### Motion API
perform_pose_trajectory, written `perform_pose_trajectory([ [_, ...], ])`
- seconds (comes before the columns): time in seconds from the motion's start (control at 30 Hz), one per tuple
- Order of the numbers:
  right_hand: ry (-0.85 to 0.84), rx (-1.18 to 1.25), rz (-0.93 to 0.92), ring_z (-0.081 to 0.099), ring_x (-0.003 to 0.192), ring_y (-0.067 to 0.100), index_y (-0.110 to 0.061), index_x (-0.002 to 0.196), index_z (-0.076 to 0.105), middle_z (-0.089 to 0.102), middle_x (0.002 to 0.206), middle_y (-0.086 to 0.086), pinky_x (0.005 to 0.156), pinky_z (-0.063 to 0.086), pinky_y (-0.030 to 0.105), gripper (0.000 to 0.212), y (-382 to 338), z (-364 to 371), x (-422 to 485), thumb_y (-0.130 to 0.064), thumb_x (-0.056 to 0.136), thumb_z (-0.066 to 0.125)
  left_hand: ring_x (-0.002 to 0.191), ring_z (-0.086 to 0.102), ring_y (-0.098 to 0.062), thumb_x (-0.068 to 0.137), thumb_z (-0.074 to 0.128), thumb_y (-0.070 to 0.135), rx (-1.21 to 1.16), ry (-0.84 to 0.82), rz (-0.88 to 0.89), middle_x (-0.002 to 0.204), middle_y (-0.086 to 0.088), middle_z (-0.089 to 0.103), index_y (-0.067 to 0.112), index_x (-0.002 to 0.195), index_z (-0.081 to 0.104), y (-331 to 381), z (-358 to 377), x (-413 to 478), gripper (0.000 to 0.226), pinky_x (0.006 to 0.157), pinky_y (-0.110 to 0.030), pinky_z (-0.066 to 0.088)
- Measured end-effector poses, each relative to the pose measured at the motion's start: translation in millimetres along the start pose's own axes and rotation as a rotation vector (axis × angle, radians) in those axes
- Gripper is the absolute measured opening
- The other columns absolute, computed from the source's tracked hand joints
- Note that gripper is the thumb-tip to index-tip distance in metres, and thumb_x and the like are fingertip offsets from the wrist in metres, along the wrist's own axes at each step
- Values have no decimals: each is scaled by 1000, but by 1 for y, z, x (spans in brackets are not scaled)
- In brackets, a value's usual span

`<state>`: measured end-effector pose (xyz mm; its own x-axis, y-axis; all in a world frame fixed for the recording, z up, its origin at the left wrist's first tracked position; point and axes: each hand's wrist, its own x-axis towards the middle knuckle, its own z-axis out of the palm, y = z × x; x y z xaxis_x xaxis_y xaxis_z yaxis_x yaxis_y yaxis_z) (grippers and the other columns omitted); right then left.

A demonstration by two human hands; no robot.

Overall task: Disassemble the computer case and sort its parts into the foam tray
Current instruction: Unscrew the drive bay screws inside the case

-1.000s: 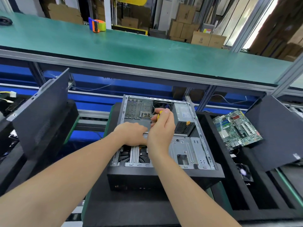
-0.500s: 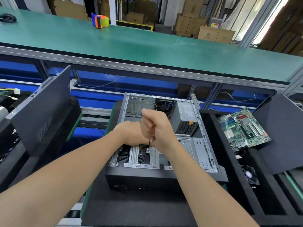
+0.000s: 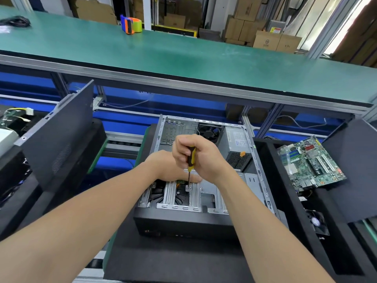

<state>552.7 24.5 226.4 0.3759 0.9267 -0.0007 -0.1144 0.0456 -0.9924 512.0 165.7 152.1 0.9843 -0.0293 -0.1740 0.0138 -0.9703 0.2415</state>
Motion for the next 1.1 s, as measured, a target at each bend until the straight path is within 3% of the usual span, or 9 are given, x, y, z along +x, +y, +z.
perform_pose_trajectory([
  [0.1,390,-197,-40,50,64,22,-10,76,55,52,71,10,62,43,30,35,-1,9,-1,-27,105,48,80,60,-24,51,14,112,67,20,-38,84,11,58,40,92,51,2,2,4,90,72,-38,47],
  [0.17,684,-151,-22,54,62,17,-12,85,61,56,72,2,54,45,23,34,1,17,-3,-35,108,52,84,63,-26,43,9,113,98,-3,-80,94,6,62,35,108,58,1,1,4,113,74,-41,51],
  [0.23,909,-77,-28,54,62,15,-16,88,63,58,72,-2,57,46,25,36,4,25,-4,-41,109,49,78,61,-21,39,3,112,110,-8,-91,87,7,59,31,106,61,1,-1,3,121,75,-41,54],
  [0.37,1046,-55,-139,46,71,23,-15,77,57,54,74,2,68,38,40,44,9,38,-4,-36,112,41,74,57,-20,54,17,103,126,-28,-92,84,6,55,30,100,62,2,-4,0,97,68,-38,48],
  [0.57,804,126,-170,28,52,16,-21,59,47,41,61,1,52,20,31,48,5,37,-9,-22,107,47,66,50,-12,55,17,102,134,-28,-85,76,9,48,30,90,55,3,-5,0,89,57,-34,40],
  [0.67,678,156,-124,21,51,15,-20,58,40,31,57,1,54,13,35,48,3,32,-10,-24,104,53,74,59,-19,54,14,105,149,-21,-67,77,7,54,29,92,56,3,-4,1,94,73,-41,53],
  [0.77,486,113,-95,16,48,15,-21,53,32,24,52,-2,50,9,29,51,3,24,-11,-29,94,60,73,61,-20,48,14,109,118,-14,-81,79,4,60,26,83,57,4,-5,-2,100,69,-39,52],
  [0.97,-137,61,-10,17,44,8,-19,53,27,25,47,-6,49,11,26,56,0,0,-7,-27,94,64,64,51,-12,61,26,75,-158,50,34,56,18,42,34,54,41,10,-13,-11,45,66,-36,47],
  [1.1,-296,201,46,17,42,9,-19,61,36,24,47,-4,46,15,24,53,-2,-12,0,-39,94,72,72,57,-11,63,24,103,-33,-26,-13,67,18,56,41,65,49,8,-10,-6,67,71,-36,48],
])
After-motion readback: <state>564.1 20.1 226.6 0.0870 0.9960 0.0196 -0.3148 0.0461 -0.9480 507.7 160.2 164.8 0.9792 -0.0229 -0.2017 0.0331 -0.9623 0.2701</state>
